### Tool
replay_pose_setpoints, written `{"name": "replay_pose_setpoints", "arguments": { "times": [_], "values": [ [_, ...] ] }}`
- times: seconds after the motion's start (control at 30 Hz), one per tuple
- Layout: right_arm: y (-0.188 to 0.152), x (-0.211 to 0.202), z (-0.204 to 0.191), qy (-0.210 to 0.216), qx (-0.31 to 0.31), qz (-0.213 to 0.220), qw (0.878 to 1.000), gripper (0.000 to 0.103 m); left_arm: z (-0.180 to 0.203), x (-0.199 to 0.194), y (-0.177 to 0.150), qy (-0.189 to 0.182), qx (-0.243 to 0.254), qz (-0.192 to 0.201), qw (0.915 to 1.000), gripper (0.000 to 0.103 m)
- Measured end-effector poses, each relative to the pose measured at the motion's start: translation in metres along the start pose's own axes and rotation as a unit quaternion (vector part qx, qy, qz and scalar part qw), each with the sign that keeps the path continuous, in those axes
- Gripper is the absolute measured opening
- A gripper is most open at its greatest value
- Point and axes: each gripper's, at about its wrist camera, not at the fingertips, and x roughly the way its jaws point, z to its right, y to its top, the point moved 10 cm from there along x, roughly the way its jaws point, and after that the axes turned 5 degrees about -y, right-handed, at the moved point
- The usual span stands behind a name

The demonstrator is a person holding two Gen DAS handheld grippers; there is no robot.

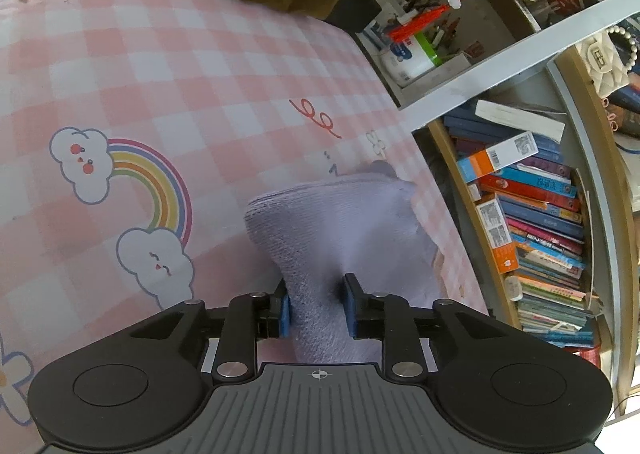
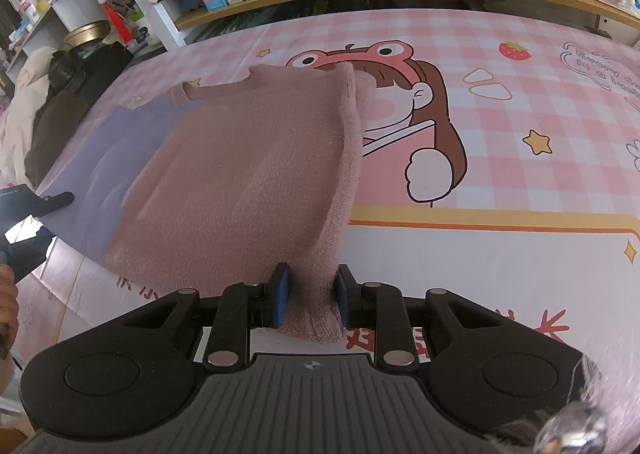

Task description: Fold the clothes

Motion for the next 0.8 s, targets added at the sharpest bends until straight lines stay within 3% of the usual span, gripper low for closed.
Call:
{"name": "replay_pose_setpoints", "arguments": {
  "times": [0.17, 0.4, 0.6, 0.8],
  "values": [
    [0.001, -0.001, -0.001, -0.001, -0.004, -0.002, 1.000, 0.024, 0.000, 0.001, 0.001, 0.009, 0.009, 0.003, 0.9999, 0.010],
    [0.011, -0.014, 0.011, -0.001, 0.008, 0.019, 1.000, 0.026, 0.003, 0.001, 0.003, 0.013, 0.025, 0.002, 0.9996, 0.010],
    [0.014, -0.008, 0.008, 0.024, 0.000, 0.012, 1.000, 0.013, 0.020, -0.005, 0.003, 0.011, 0.056, 0.014, 0.9983, 0.008],
    [0.015, 0.002, 0.005, 0.047, -0.017, 0.000, 0.999, 0.010, 0.068, -0.023, 0.002, -0.019, 0.122, 0.039, 0.9916, 0.007]
  ]
}}
